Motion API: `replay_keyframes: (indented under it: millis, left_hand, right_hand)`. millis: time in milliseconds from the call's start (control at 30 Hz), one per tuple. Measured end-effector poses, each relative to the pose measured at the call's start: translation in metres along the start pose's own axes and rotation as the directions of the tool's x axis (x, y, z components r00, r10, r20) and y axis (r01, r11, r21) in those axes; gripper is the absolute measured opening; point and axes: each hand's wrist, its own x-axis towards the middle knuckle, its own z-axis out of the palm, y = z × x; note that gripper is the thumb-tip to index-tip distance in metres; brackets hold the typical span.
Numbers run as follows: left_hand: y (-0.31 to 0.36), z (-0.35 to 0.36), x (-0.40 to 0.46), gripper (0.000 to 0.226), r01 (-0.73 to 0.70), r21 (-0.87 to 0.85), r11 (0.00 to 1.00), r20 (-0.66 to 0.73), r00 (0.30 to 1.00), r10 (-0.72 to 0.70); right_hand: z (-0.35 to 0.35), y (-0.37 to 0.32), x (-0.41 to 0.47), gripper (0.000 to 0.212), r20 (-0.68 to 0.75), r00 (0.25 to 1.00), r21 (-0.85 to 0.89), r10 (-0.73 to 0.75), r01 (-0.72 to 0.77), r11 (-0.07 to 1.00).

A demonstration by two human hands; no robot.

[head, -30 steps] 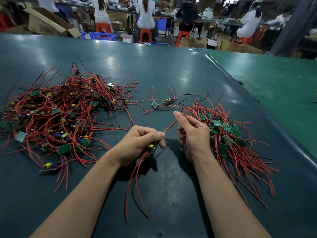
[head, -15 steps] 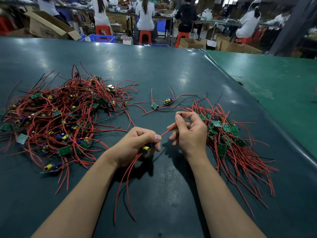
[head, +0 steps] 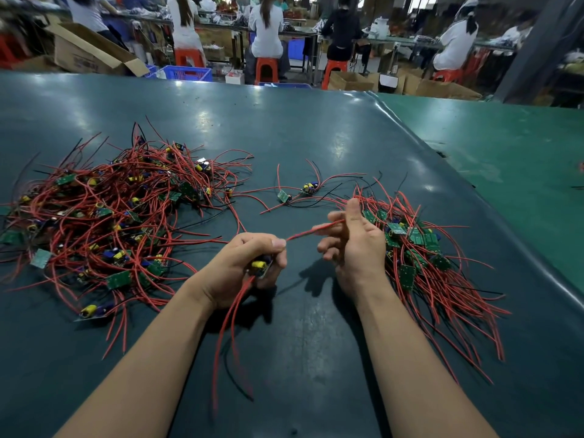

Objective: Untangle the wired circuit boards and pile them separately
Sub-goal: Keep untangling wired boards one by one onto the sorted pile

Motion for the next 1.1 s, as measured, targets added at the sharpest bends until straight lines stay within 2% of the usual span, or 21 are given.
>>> replay_keyframes:
  millis: [67,100,167,233,300,333,400,533,600,700,833,967,1033,1100]
  left_hand:
    - [-0.001,0.003,0.003,0.025,-0.01,-0.053,0.999,-0.081,0.997,0.006]
    - [-0.001,0.004,0.004,0.026,-0.012,-0.057,0.998,-0.103,0.995,0.006]
    - [-0.002,0.005,0.005,0.03,-0.005,-0.04,0.999,-0.1,0.995,0.001]
    - [-0.003,0.007,0.002,0.034,-0.012,0.025,1.0,-0.063,0.998,0.014]
    - [-0.005,0.011,0.0,0.033,-0.061,0.101,0.993,-0.086,0.994,0.069]
    - [-0.007,0.013,0.001,0.03,-0.082,0.103,0.991,-0.125,0.988,0.095]
    - [-0.009,0.015,0.002,0.029,-0.081,0.087,0.993,-0.214,0.972,0.098]
    - [-0.006,0.012,0.006,0.065,-0.052,0.062,0.997,-0.335,0.94,0.07]
    - [-0.004,0.011,0.008,0.058,-0.042,-0.004,0.999,-0.316,0.948,0.038]
    - [-0.003,0.009,0.009,0.041,-0.013,-0.048,0.999,-0.28,0.96,-0.001]
    - [-0.002,0.008,0.01,0.051,0.016,-0.012,1.0,-0.236,0.971,-0.019]
    - [-0.006,0.009,0.01,0.055,0.046,-0.031,0.998,-0.291,0.955,-0.053]
    - [-0.006,0.007,0.012,0.058,0.056,-0.062,0.996,-0.318,0.945,-0.073]
    - [-0.004,0.006,0.013,0.061,0.053,-0.106,0.993,-0.334,0.938,-0.086]
  right_hand:
    - [-0.001,-0.002,-0.002,0.06,0.062,0.993,-0.084,0.099,-0.094,0.992]
    - [-0.001,-0.002,-0.005,0.064,0.137,0.978,-0.172,0.16,-0.135,0.976]
    - [-0.001,0.001,-0.015,0.05,0.352,0.892,-0.342,0.284,-0.159,0.926]
    - [0.0,0.003,-0.025,0.029,0.53,0.773,-0.412,0.349,-0.125,0.902]
    - [0.0,0.003,-0.027,0.039,0.605,0.719,-0.412,0.342,-0.084,0.907]
    - [0.001,0.003,-0.028,0.045,0.603,0.728,-0.413,0.327,-0.066,0.908]
    - [0.002,0.005,-0.029,0.044,0.554,0.788,-0.409,0.269,-0.023,0.912]
    - [0.005,0.009,-0.029,0.022,0.455,0.877,-0.366,0.157,0.023,0.93]
    - [0.005,0.009,-0.027,0.021,0.449,0.877,-0.319,0.17,-0.021,0.948]
    - [0.004,0.008,-0.027,0.033,0.485,0.853,-0.31,0.194,-0.039,0.95]
    - [0.005,0.01,-0.026,0.026,0.478,0.86,-0.326,0.177,-0.014,0.945]
    - [0.006,0.011,-0.025,0.017,0.491,0.857,-0.292,0.16,-0.012,0.956]
    - [0.009,0.009,-0.024,0.012,0.419,0.9,-0.217,0.123,-0.033,0.976]
    - [0.009,0.004,-0.02,0.013,0.243,0.969,-0.068,0.056,-0.041,0.997]
